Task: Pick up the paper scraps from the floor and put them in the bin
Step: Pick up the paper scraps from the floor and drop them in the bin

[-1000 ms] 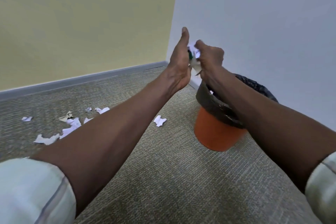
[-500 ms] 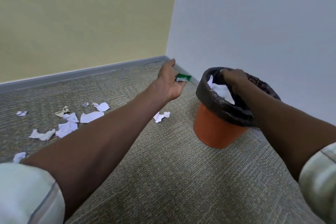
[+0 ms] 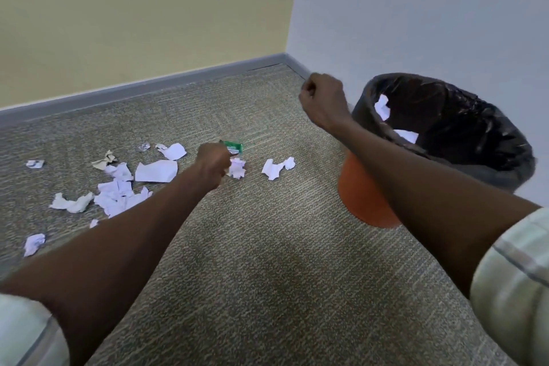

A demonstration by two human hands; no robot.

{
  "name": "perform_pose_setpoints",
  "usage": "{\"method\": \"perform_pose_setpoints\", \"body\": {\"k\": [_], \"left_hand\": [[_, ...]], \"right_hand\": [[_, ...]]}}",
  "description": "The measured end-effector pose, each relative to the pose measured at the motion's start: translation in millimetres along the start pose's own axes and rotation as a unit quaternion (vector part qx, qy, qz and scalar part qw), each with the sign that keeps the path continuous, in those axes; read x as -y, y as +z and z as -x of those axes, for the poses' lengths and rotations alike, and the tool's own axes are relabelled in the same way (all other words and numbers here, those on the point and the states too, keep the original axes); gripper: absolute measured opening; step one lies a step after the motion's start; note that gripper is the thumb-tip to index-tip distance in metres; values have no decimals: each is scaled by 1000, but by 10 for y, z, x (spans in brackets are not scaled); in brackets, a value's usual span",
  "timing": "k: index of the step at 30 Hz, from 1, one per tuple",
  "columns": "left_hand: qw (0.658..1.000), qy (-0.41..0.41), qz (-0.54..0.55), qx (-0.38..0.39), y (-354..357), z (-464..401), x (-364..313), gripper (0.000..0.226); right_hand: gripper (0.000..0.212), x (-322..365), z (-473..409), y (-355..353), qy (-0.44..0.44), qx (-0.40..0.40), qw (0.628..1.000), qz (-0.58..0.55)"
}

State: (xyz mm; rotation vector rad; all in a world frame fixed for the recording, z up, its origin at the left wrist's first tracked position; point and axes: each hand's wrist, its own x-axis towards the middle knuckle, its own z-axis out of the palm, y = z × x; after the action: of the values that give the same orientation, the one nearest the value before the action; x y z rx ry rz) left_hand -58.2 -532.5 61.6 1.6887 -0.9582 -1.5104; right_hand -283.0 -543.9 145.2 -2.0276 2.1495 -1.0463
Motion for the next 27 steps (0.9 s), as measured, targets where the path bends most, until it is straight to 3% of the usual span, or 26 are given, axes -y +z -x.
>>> {"method": "perform_pose_setpoints", "body": {"k": [2,6,8,11,13,15,17,19,24,27], "left_hand": [[991,60,-118,-36,-138,-175,115,36],[932,150,-296,-146,-489,-602,359,38],[888,190,-391,-147,-691,-826,483,44],[817,232,-506,-151,-917,-1052,589,35],[809,224,-526,-133,-984,-1166,633,49],[825,176,-530,-90,-1024,-1273,667,75],[830,136,-539,-55,-1058,-1357,704,94],[822,129,-554,-36,-1089,-1410,810,95],[768,251,-582,-96,-1090,-1395,1066,60],[737,333,-573,-134,-1056,-1351,1088,42]], "right_hand": [[23,-58,53,334,50,121,991,4],[69,-333,230,959,150,321,934,52],[86,-468,301,1227,181,360,913,65],[107,-534,394,1518,225,383,895,48],[123,-491,456,1664,251,390,886,7],[132,-418,524,1809,248,397,884,-17],[125,-335,599,1973,220,396,891,-5],[110,-228,693,2118,171,388,906,13],[73,31,955,2357,61,356,932,30],[39,66,1105,2421,-7,276,961,29]]}}
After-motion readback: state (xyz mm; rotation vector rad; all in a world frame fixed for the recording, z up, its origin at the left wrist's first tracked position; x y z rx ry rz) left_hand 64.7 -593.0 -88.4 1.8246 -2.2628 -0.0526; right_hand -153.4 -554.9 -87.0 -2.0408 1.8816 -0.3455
